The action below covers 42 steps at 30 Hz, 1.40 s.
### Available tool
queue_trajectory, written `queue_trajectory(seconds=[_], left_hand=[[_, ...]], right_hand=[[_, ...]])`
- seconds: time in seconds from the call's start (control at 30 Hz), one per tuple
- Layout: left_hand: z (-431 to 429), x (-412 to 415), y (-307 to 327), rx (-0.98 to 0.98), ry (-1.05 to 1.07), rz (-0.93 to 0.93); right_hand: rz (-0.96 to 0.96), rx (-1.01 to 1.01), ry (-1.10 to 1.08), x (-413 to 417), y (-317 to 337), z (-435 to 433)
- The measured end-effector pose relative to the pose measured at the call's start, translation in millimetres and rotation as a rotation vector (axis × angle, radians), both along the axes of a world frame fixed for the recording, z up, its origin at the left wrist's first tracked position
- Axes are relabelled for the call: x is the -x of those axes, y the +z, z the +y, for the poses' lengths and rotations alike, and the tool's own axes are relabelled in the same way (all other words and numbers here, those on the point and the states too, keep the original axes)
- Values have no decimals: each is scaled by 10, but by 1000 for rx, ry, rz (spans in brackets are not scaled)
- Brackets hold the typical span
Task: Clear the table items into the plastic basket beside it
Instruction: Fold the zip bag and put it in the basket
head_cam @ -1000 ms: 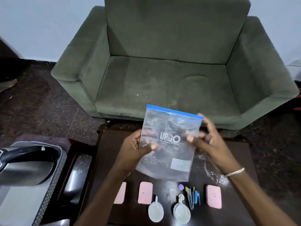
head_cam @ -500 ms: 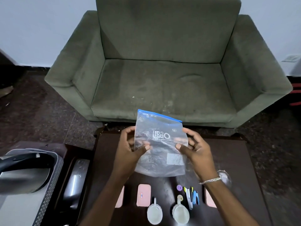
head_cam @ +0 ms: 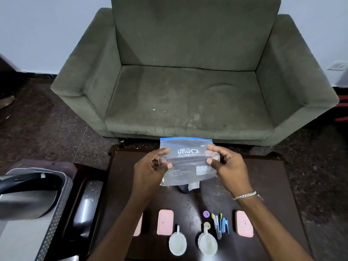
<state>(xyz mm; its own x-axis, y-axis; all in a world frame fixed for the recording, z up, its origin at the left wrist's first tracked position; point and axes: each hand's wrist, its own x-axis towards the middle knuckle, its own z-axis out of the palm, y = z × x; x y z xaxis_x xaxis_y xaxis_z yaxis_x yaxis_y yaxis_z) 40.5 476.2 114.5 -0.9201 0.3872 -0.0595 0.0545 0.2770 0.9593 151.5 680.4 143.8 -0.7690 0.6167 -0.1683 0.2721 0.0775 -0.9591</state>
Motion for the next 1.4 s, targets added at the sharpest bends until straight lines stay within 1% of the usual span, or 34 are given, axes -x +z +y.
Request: queue_trajectory(seconds=[0.2, 0.3, 0.37, 0.5, 0.6, 0.73, 0.87, 0.93, 1.0, 1.13, 1.27, 1.33, 1.4], left_hand=[[20, -8, -28, 71, 35, 83], [0, 15, -52, 164, 19, 190], [-9, 36, -70, 167, 13, 193], [-33, -33, -84, 178, 21, 207], [-34, -122, -87, 151, 93, 231], [-155, -145, -145, 166, 192, 252], [-495, -98, -245, 106, 220, 249], [-754, -66, -315, 104, 241, 227], [-1036, -59, -374, 145, 245, 219], [-1633, -81, -399, 176, 280, 150], [-2324, -102, -356, 222, 340, 142], [-2701, -127, -366, 244, 361, 123], [-3029, -139, -368, 270, 374, 125]], right_hand=[[-114, -282, 11, -62, 21, -45], [-144, -329, 30, -79, 11, -45], [-161, -335, 41, -83, -2, -26], [-76, -278, 82, -69, -34, -47], [-37, -344, 31, 10, -98, -192], [2, -423, -48, 147, -227, -459], [54, -459, -34, 303, -373, -787], [63, -431, -15, 380, -460, -995], [59, -403, 25, 437, -516, -1204], [91, -286, 280, 601, -532, -1697], [-30, -108, 534, 846, -600, -2245], [-66, -60, 595, 956, -657, -2526], [-78, -64, 618, 1050, -697, -2800]])
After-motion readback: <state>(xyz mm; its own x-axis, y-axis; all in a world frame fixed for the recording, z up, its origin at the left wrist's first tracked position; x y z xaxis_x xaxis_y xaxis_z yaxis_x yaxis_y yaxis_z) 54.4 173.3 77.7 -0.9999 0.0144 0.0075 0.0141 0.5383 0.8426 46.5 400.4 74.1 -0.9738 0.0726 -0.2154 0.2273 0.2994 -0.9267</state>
